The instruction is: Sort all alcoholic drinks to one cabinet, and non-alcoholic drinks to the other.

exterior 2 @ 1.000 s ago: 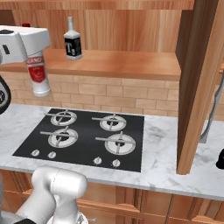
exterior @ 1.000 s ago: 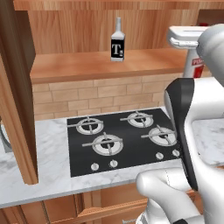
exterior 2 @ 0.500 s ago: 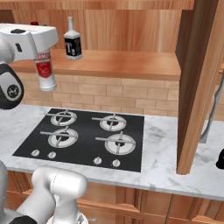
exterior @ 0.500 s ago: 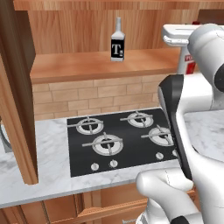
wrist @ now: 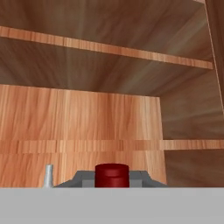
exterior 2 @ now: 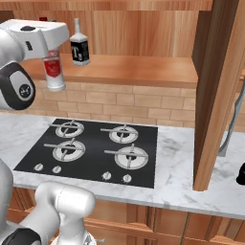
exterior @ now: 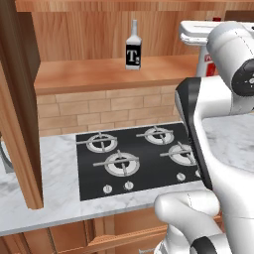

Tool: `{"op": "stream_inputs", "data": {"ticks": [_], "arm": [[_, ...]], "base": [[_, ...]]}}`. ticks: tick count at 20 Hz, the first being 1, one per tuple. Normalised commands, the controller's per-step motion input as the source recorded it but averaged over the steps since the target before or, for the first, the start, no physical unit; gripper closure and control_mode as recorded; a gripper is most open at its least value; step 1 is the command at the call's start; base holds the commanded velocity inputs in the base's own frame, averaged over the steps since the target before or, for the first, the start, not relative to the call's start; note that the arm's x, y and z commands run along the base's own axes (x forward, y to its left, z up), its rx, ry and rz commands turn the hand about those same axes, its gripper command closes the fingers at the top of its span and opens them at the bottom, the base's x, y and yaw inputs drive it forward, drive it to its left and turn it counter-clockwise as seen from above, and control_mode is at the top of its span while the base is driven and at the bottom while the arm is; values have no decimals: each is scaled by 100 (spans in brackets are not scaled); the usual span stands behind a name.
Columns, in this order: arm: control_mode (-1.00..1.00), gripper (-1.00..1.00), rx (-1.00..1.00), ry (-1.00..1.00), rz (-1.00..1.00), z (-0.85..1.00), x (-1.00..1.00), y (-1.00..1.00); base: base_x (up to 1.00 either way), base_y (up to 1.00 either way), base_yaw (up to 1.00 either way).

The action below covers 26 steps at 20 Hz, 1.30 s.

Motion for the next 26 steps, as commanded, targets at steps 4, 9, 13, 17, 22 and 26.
{"op": "stream_inputs", "data": {"ticks": [4, 9, 13, 17, 22, 26], "arm": [[-100, 100, 0, -4, 0, 0, 12, 0], [-100, 100, 0, -2, 0, 0, 11, 0], [-100, 100, 0, 0, 0, -7, 17, -1], [-100, 100, 0, 0, 1, -8, 19, 0], [-100, 100, 0, 0, 3, -6, 28, 0], [-100, 100, 0, 0, 4, -7, 31, 0]], "base": [[0, 0, 0], [0, 0, 0], [0, 0, 0], [0, 0, 0], [0, 0, 0], [0, 0, 0]]}}
